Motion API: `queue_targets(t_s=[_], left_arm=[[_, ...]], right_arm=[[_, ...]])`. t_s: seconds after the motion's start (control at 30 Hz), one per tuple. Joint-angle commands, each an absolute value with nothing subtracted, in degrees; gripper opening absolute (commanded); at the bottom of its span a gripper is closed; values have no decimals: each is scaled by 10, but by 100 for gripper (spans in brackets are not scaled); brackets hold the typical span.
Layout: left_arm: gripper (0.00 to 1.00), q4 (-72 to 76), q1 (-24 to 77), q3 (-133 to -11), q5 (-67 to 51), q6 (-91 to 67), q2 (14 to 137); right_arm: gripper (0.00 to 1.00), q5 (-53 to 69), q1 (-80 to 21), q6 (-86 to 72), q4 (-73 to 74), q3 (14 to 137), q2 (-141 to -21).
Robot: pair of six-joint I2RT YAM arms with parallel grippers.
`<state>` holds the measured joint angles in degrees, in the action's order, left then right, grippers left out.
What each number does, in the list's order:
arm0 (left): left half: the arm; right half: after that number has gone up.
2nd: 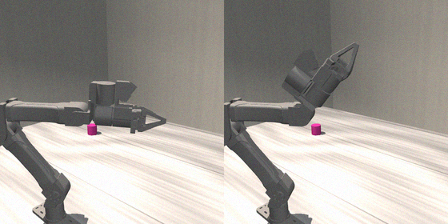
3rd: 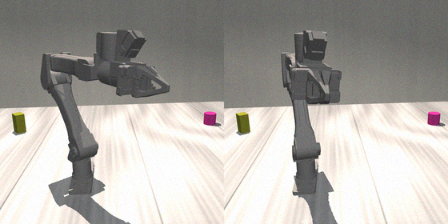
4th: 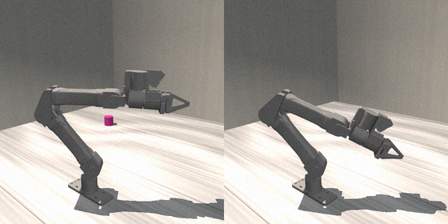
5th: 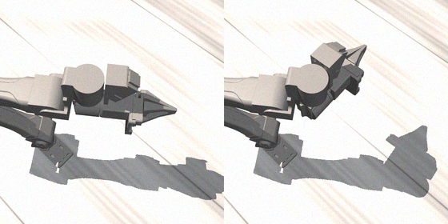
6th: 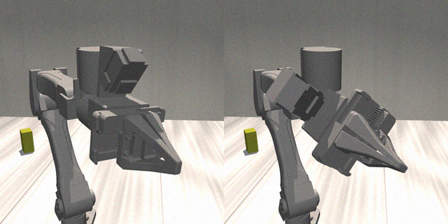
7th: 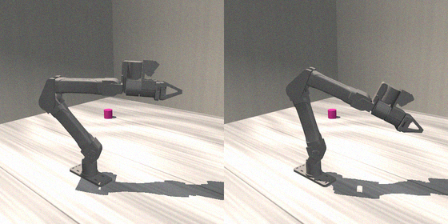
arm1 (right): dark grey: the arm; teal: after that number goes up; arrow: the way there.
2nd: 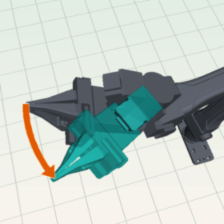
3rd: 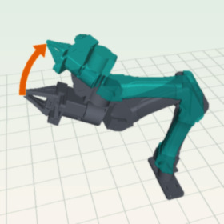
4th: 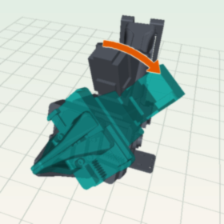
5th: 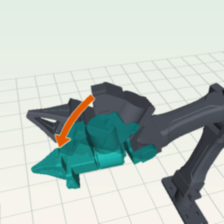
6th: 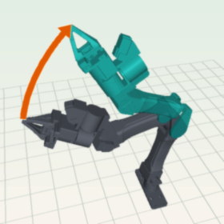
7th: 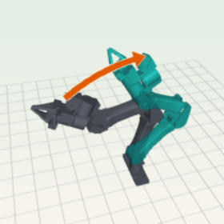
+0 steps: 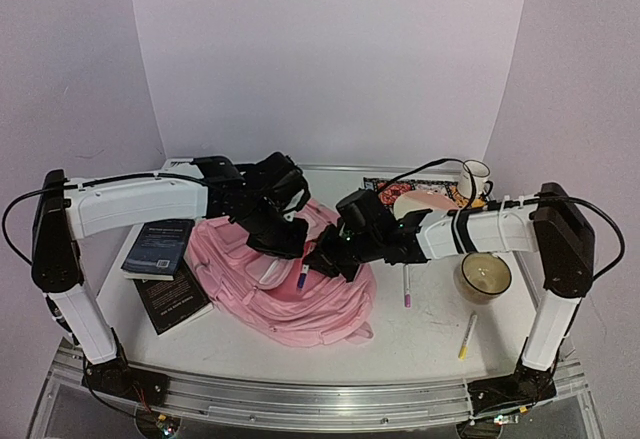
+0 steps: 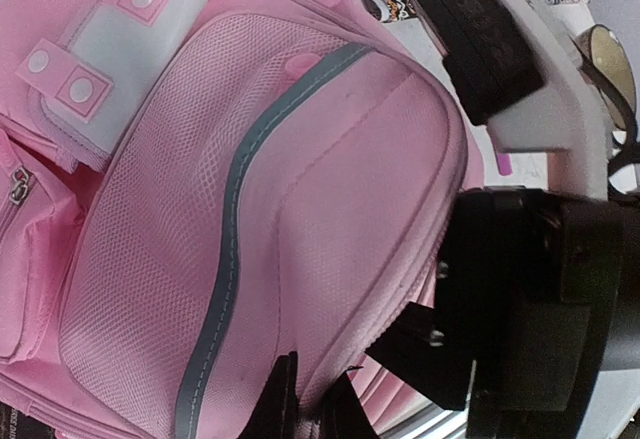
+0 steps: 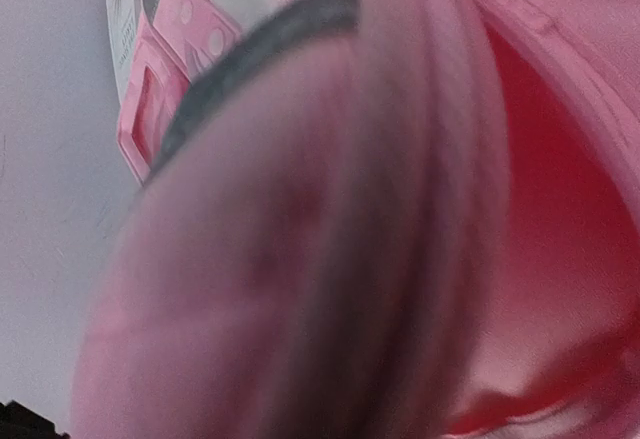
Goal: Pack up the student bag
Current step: Place the pen in the upper front pocket of the bag.
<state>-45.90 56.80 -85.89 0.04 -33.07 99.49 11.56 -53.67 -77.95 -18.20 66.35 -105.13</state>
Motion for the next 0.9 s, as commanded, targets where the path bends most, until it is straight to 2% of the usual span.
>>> queue_targets(t_s=[0.0,0.1,0.27,0.53,0.63,0.73,0.87], left_arm=[[0,-395,570,-874,-48,-330,953],[0,-387,569,-867,-42,-329,946],[0,-378,565,-855,-8,-331,933],[0,-372,553,-856,12,-314,944],[0,-364,552,-854,13,-317,950],[0,-356,550,-847,17,-324,956],[0,-344,549,-835,21,-333,960]], right_arm=[[14,81,-535,-839,-209,696,-1068],[29,76,-535,-829,-209,701,-1070],[46,70,-535,-784,-204,677,-1042],[59,40,-535,-666,-122,624,-957],[61,10,-535,-623,-58,603,-910],[71,-24,-535,-580,-6,584,-864],[73,-79,-529,-544,114,579,-823]])
